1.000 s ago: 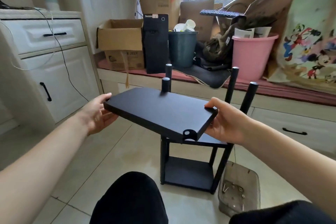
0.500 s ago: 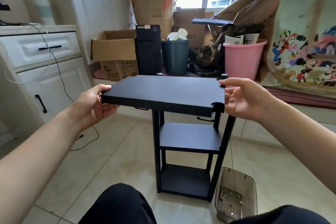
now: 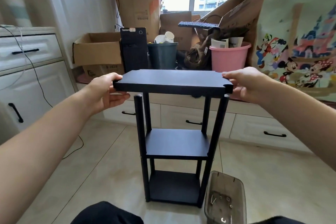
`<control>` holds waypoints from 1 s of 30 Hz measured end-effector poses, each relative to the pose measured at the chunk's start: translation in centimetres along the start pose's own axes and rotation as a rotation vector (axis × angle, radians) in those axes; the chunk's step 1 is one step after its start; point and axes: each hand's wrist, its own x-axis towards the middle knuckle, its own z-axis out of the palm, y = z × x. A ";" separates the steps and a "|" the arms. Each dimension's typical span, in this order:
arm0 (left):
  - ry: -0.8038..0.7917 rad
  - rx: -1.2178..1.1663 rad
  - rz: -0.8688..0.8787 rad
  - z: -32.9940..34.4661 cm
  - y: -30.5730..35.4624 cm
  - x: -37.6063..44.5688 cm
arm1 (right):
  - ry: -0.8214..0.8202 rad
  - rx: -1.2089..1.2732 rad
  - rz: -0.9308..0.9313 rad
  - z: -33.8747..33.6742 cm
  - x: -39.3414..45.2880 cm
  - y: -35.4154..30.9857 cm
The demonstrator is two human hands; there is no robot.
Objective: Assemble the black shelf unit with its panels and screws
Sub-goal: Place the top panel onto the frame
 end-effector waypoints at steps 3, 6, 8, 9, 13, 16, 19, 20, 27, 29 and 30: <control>-0.022 0.071 0.033 0.9 0.5 1.1 | 0.056 -0.159 -0.061 -0.6 2.2 -0.4; -0.022 0.090 0.064 1.7 0.7 2.6 | 0.078 -0.232 -0.087 -0.9 4.5 -0.4; -0.023 0.082 0.059 2.1 0.5 3.7 | 0.075 -0.227 -0.076 -0.8 6.0 -0.2; -0.026 0.077 0.047 2.3 0.3 4.1 | 0.074 -0.220 -0.066 -0.8 6.7 0.0; -0.005 0.032 0.005 2.6 -0.9 5.9 | 0.061 -0.217 -0.008 -0.8 9.3 1.0; 0.028 0.036 0.017 2.8 -1.5 6.8 | 0.037 -0.225 0.039 -1.0 10.8 1.8; 0.030 0.080 0.035 3.0 -1.9 7.3 | 0.041 -0.237 0.061 -1.1 12.0 2.2; 0.029 0.081 0.043 3.1 -2.0 7.4 | 0.038 -0.236 0.073 -1.1 12.2 2.4; -0.126 0.034 -0.061 3.0 -2.8 7.3 | -0.013 -0.191 0.160 -1.7 13.7 3.7; -0.153 0.010 -0.095 3.0 -3.0 7.4 | -0.019 -0.180 0.171 -1.8 14.0 3.8; -0.165 0.004 -0.105 3.0 -3.1 7.4 | -0.021 -0.186 0.172 -1.8 14.0 3.8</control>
